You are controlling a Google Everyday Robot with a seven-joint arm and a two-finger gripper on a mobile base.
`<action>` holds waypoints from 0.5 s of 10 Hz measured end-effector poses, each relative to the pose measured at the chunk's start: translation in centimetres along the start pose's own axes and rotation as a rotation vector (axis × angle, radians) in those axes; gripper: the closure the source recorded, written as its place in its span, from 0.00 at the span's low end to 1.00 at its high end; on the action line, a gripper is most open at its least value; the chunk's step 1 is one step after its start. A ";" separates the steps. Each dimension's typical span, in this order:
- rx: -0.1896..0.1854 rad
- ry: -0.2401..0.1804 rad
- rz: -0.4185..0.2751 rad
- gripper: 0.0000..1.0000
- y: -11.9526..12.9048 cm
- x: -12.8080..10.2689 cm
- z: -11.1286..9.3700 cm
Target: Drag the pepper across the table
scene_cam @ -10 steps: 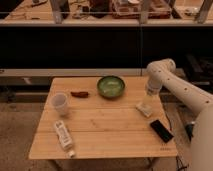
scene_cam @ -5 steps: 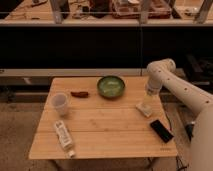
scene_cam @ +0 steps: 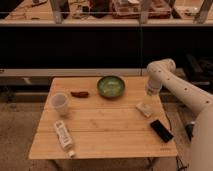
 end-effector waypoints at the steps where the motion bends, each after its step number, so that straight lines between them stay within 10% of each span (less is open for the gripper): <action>1: 0.000 0.000 0.000 0.20 0.0 0.0 0.0; 3: 0.000 -0.018 -0.005 0.20 -0.1 -0.3 -0.2; 5: 0.043 -0.135 -0.054 0.20 -1.3 -3.6 -2.3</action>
